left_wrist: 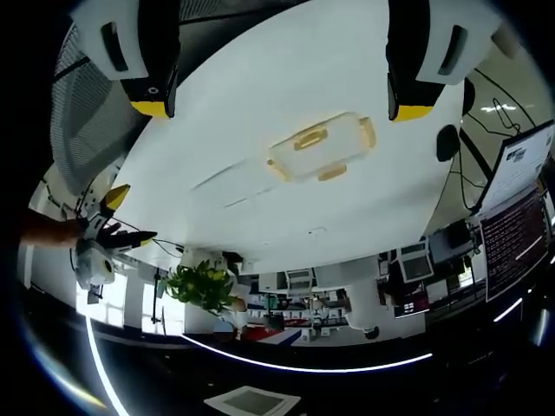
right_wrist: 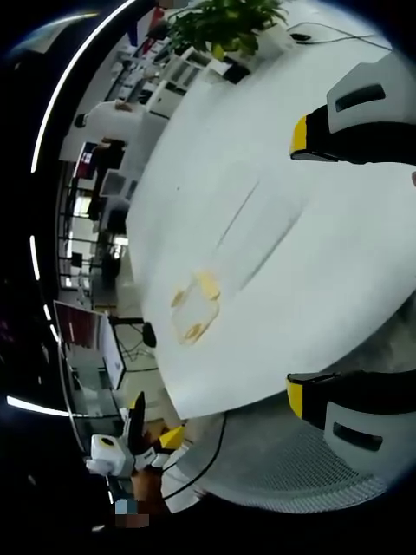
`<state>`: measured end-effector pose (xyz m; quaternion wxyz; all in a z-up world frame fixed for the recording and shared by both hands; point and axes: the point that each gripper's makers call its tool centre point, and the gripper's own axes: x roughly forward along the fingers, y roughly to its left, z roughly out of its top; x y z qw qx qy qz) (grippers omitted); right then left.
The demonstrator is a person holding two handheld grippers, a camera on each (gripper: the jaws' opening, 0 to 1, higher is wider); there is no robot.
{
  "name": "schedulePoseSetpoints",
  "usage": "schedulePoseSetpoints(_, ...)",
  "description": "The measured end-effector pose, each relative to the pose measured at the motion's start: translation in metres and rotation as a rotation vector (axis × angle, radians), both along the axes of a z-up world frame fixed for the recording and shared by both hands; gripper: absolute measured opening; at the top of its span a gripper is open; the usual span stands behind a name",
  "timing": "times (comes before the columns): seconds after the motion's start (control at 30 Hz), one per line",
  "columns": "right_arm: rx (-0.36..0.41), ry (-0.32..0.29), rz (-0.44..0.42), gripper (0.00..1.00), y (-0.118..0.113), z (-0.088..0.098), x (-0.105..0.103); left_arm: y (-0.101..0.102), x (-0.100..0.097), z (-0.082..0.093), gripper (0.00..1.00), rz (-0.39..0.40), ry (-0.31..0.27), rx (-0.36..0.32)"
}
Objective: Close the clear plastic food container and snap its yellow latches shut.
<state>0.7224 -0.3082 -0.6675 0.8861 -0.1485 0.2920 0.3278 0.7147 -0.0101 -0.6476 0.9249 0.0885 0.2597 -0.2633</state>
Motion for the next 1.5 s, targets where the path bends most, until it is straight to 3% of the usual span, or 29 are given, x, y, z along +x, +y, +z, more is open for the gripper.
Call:
schedulePoseSetpoints(0.93,-0.047,-0.009,0.111,0.99,0.013,0.007,0.03,0.002,0.026,0.005,0.98,-0.02,-0.012,0.014)
schedulePoseSetpoints(1.5,-0.069,0.017,0.199,0.99,0.024,0.005,0.048,0.002,0.04,0.005,0.98,-0.059,-0.007,0.007)
